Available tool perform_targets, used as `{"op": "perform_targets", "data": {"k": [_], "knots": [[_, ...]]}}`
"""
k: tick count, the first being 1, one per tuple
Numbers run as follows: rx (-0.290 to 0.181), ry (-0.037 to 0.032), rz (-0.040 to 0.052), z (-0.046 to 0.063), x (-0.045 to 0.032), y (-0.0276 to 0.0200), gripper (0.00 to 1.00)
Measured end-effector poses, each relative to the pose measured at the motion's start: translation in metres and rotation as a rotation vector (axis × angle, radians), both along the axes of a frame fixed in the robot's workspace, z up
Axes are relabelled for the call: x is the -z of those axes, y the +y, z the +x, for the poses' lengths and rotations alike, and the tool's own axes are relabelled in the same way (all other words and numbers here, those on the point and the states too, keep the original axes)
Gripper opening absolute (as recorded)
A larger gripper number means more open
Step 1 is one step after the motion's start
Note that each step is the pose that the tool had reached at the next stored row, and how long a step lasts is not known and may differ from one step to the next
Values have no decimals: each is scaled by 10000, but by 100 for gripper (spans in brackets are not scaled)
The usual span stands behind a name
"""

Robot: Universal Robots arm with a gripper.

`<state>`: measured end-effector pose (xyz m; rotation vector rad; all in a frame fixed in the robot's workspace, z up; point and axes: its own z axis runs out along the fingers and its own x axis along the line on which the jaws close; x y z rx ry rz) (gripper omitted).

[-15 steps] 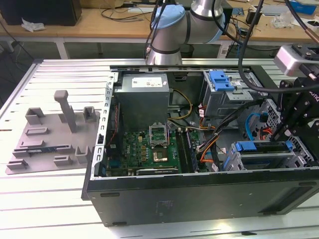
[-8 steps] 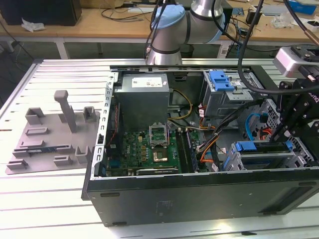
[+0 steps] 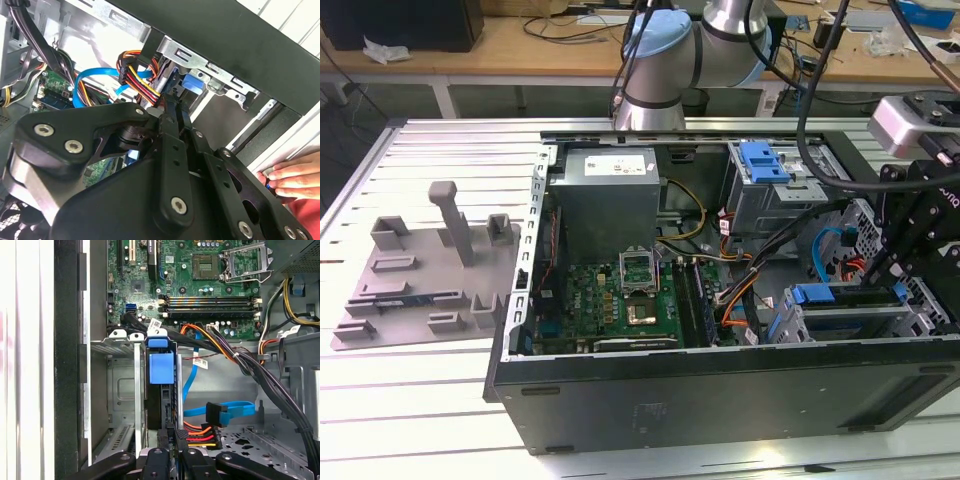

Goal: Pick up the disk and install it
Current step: 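Insert the first disk wire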

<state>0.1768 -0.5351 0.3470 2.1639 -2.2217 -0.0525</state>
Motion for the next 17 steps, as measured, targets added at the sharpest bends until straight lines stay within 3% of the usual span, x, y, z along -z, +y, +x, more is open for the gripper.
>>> {"op": "perform_targets", "data": {"k": [17], "knots": [[0,-86,23,-19,48,-1,16]]}}
